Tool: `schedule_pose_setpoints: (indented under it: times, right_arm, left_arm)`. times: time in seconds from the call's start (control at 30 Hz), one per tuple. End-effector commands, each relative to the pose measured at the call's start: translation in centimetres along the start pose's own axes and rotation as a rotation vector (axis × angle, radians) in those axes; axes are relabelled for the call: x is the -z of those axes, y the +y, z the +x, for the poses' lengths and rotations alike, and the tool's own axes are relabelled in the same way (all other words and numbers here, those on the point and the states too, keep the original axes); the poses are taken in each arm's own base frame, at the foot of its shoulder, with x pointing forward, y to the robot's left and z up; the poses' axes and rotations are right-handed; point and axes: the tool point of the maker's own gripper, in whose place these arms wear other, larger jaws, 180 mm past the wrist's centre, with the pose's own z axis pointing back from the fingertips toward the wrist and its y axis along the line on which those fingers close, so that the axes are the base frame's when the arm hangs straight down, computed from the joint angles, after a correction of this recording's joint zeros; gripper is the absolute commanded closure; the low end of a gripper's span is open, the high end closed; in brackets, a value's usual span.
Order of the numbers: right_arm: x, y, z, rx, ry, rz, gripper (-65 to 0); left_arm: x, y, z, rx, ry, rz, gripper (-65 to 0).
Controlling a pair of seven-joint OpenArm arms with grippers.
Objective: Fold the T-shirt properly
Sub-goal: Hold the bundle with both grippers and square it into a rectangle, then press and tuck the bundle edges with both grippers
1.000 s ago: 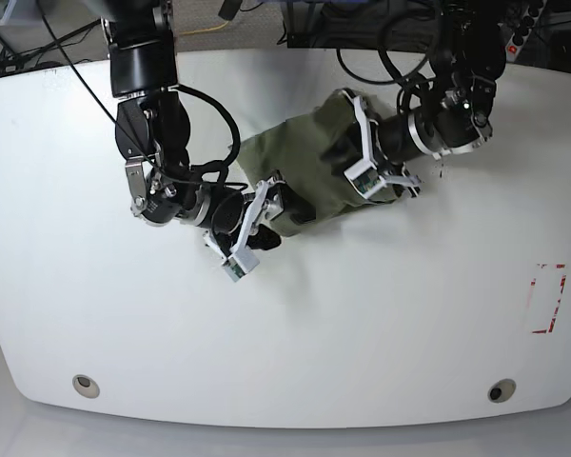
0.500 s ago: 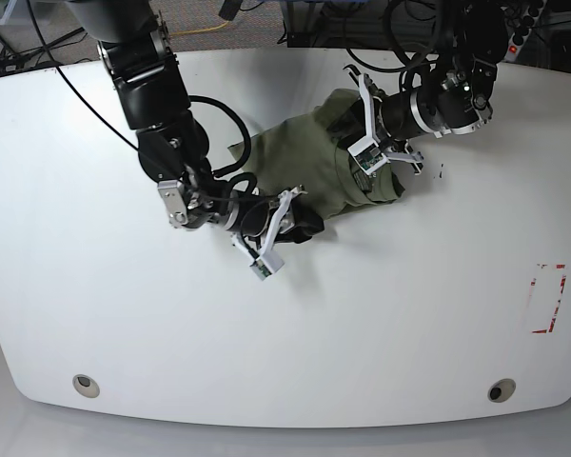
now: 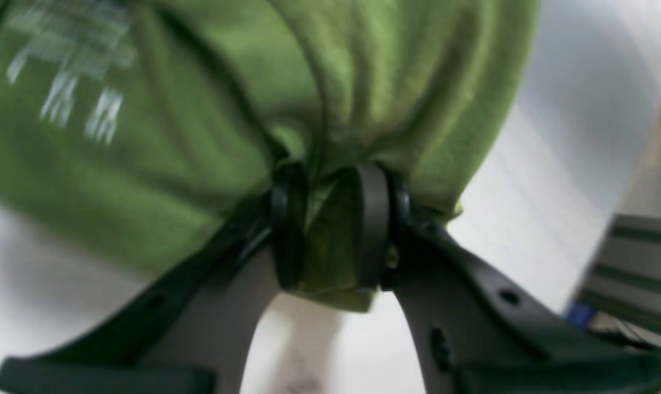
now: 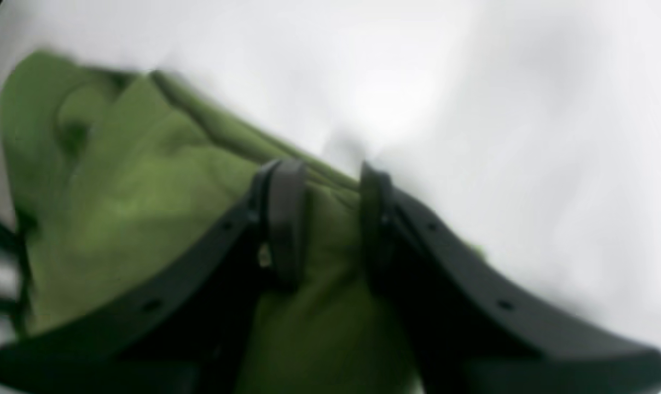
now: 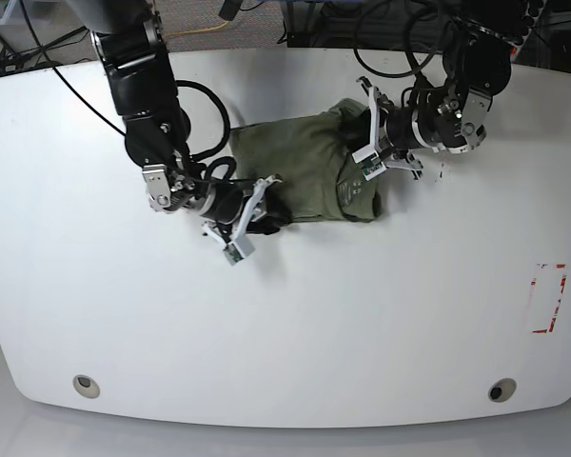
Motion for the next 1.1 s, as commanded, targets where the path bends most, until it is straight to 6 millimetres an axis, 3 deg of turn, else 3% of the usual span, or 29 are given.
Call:
schedule_pose_setpoints:
  times: [0.0,0.2,0.33,0.5,0.63,0.73,0.87,1.07]
  right_arm:
    - [-1.6,-1.3,1.7,-0.045,-0.032,-0.034,-15.2]
    - [-4.7,-1.7,0.9,-0.091,-0.008,-0.079,-15.2]
    - [-5.5,0.0,0.2,-0.109,-0.004,-0.062,-15.2]
    - [-7.7,2.0,2.1,-0.195,-0.004,-0.073,-15.2]
    - [-8.8,2.5,3.2,-0.244,0.007,-0.095,-15.2]
    - [-9.1,2.8,4.0,-0.265,0.002,-0.097,-15.2]
    - [-8.5,3.1,3.9,-0.25,0.004,-0.086,-15.2]
    - [-7.0,2.6,1.7,-0.173,0.049,-0.07,-15.2]
  left_arm:
    - [-0.1,1.4,-1.3,0.015,0.056,0.019,-13.7]
    - [-0.5,5.6,0.4,0.046,0.061,0.078,-13.7]
    - [-1.4,8.4,3.2,0.084,0.025,0.131,-13.7]
    - [-4.1,9.9,6.8,0.198,0.006,0.207,-13.5]
    - [-6.0,9.3,9.3,0.277,-0.023,0.257,-13.5]
    - [-6.9,7.8,9.1,0.282,-0.041,0.267,-13.5]
    - [-5.8,4.5,9.7,0.251,-0.103,0.219,-13.5]
    - [-2.9,0.6,7.8,0.14,-0.107,0.117,-13.5]
